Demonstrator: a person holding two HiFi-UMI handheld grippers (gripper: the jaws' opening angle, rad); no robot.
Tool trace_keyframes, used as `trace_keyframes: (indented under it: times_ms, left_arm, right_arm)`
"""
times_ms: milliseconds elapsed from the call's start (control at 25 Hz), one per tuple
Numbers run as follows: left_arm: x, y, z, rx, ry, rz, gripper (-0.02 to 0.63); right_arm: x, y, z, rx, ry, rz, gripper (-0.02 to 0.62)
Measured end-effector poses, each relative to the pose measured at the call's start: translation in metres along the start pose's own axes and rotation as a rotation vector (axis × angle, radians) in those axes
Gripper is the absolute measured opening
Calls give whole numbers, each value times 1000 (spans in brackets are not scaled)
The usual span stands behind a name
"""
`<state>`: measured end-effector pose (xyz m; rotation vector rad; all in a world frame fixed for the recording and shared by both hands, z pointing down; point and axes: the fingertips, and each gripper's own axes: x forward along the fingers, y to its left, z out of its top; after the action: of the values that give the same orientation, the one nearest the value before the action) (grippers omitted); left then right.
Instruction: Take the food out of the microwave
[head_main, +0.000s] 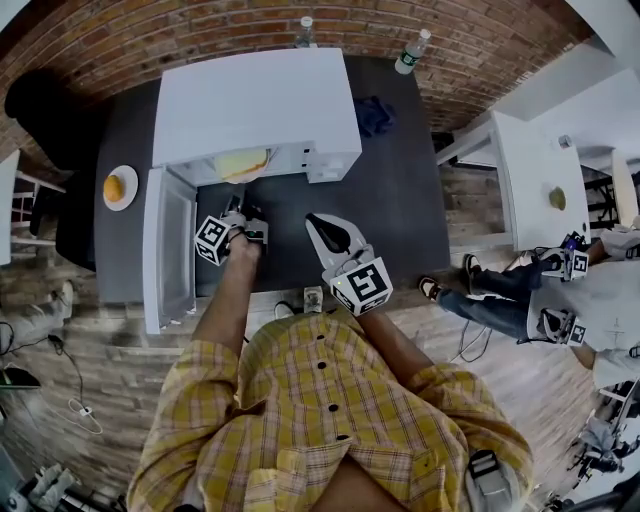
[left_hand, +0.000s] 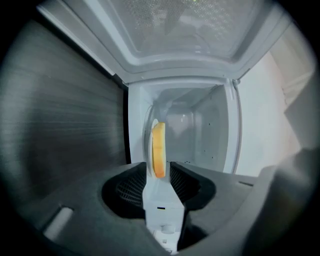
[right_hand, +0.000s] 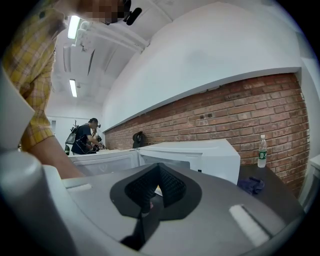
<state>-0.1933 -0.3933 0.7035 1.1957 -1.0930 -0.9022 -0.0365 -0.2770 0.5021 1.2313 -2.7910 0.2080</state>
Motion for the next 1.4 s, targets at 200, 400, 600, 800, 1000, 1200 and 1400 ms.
trace_keyframes:
  times_ms: [200,400,600,800,1000,1200,1400]
  left_arm:
    - [8,10,5,-71,-65,18,143]
    - [19,11,3,-91,-89,26,135]
    - [25,11,5,-76,-111,28,81]
    - [31,13,6,-74,-125,33,81]
    - [33,14,8,-52,-139,49,15]
    - [29,10,7,8,-120,41,12]
    - [18,7,4,9,-111,30,12]
  right_arm:
    - [0,-5,-2,2,6,-10,3]
    - [1,-8,-4,5,15,-15,3]
    - [-1,-13,-8,8,28,-27,3]
    - [-2,-20,-10,15,33,-36,3]
    - [-3,-23,-11,17,35,-38,3]
    - [-4,-27,-14,27,35,-42,3]
    - [-8,-34,-11,41,16,-71,3]
